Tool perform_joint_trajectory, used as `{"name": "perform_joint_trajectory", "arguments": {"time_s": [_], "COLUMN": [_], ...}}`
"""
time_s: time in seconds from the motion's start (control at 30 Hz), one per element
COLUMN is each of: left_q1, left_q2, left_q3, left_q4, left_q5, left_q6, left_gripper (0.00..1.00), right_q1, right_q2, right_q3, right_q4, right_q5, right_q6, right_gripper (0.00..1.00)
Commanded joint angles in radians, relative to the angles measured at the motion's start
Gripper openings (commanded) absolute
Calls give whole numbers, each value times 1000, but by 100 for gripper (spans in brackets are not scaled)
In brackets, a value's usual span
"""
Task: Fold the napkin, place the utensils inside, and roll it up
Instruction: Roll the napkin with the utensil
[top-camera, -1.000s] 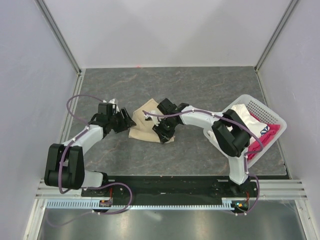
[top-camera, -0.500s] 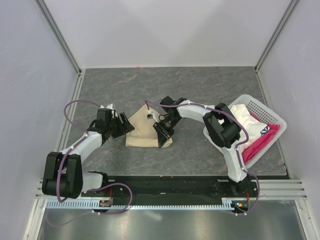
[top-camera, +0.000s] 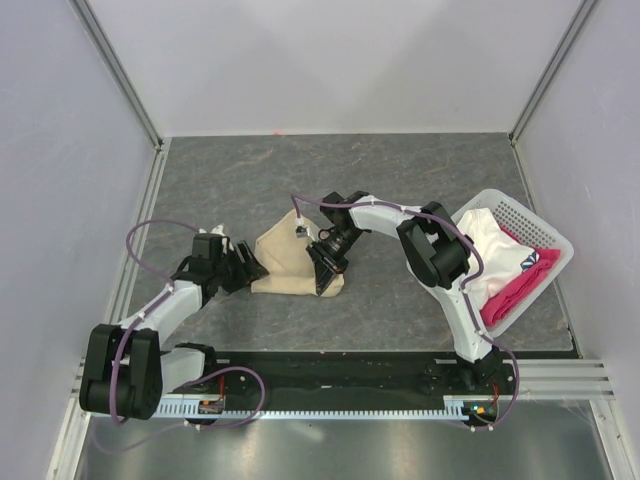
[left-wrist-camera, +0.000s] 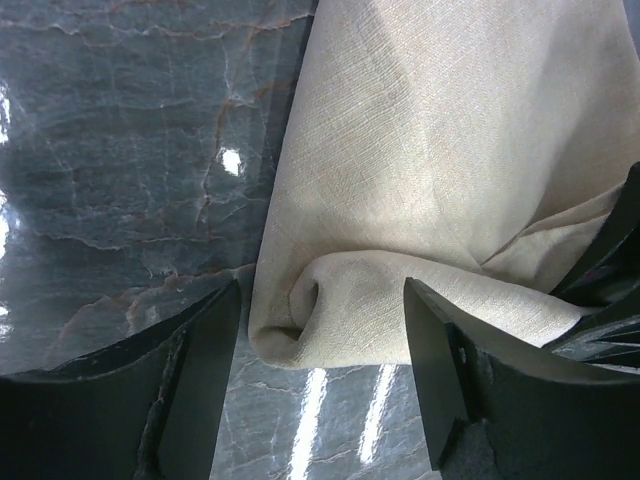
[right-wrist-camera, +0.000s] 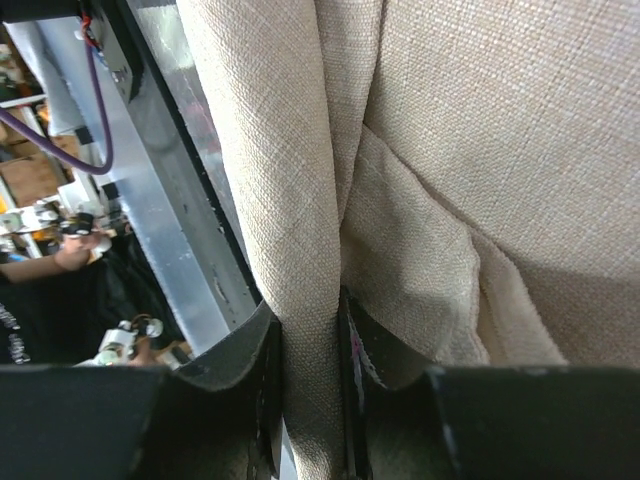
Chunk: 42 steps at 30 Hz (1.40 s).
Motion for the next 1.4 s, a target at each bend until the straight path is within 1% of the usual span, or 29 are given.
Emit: {"name": "perform_joint_trajectory", "arguments": {"time_s": [0.0, 0.07, 0.1, 0.17, 0.23, 0.27, 0.3, 0.33, 0.37, 0.4, 0.43, 0.47, 0.5, 0.53, 0.63, 0.7, 0.73, 0.8, 0.83, 0.9, 0.93, 1.0, 1.03, 1.07, 1.1, 1.17, 1.2, 1.3, 1.37], "left_q1": [3, 3, 3, 3, 3, 3, 3, 3, 3, 3, 3, 3, 3, 3, 3, 3, 3, 3, 3, 3, 5, 3, 3, 3, 3, 3, 3, 5, 5], "left_q2": [-22, -12, 2, 16, 33, 39, 45, 59, 63, 70, 82, 90, 97, 109, 116, 117, 120, 123, 125, 134, 137, 151, 157, 163, 169, 191, 200, 226, 255], "left_q3": [-24, -26, -22, -19, -19, -19, -18, -15, -12, -9, -3, 2, 4, 11, 16, 17, 20, 24, 25, 31, 34, 47, 51, 57, 71, 88, 103, 131, 155], "left_q4": [20, 20, 20, 22, 26, 23, 23, 23, 22, 14, 11, 6, 0, -3, -7, -11, -14, -15, -17, -20, -21, -26, -29, -33, -38, -52, -55, -64, -72], "left_q5": [16, -3, -3, 2, 2, 2, 3, 5, 8, 8, 6, 3, 3, 5, 6, 5, 6, 5, 3, 2, -3, 0, -1, -1, -7, -9, -15, -18, -9], "left_q6": [-39, -38, -35, -32, -24, -18, -10, -9, -6, -3, -1, 1, 5, 7, 10, 11, 11, 11, 13, 14, 16, 17, 19, 19, 22, 27, 27, 31, 39], "left_gripper": [70, 67, 63, 58, 48, 43, 33, 28, 19, 15, 10, 4, 2, 2, 2, 2, 2, 2, 2, 2, 2, 2, 2, 2, 2, 2, 2, 2, 2], "right_q1": [7, 7, 4, 2, -2, -4, -7, -10, -12, -15, -15, -16, -18, -18, -19, -19, -19, -19, -21, -19, -19, -13, -7, 4, 40, 95, 152, 250, 295], "right_q2": [105, 107, 109, 109, 104, 102, 99, 98, 93, 86, 81, 72, 52, 40, -17, -66, -86, -158, -187, -277, -311, -418, -456, -492, -552, -617, -628, -652, -649], "right_q3": [-14, -10, -7, -1, 4, 15, 21, 27, 42, 50, 56, 65, 67, 68, 68, 70, 67, 44, 29, -31, -59, -154, -195, -270, -306, -396, -419, -494, -524], "right_q4": [6, 6, 6, 7, 9, 9, 9, 10, 9, 10, 18, 22, 30, 44, 76, 91, 107, 168, 233, 304, 390, 476, 566, 594, 622, 664, 668, 687, 693], "right_q5": [155, 153, 153, 146, 138, 138, 143, 146, 147, 155, 158, 163, 176, 186, 230, 259, 302, 348, 377, 452, 483, 523, 535, 549, 627, 720, 805, 934, 963], "right_q6": [-43, -41, -40, -37, -32, -29, -23, -14, -8, 0, 8, 26, 38, 49, 87, 109, 120, 130, 137, 144, 146, 144, 140, 121, 103, 26, 6, -43, -54], "right_gripper": [14, 14, 14, 15, 17, 21, 24, 28, 33, 36, 41, 45, 48, 52, 59, 62, 64, 66, 67, 70, 71, 73, 74, 75, 76, 77, 77, 77, 77]}}
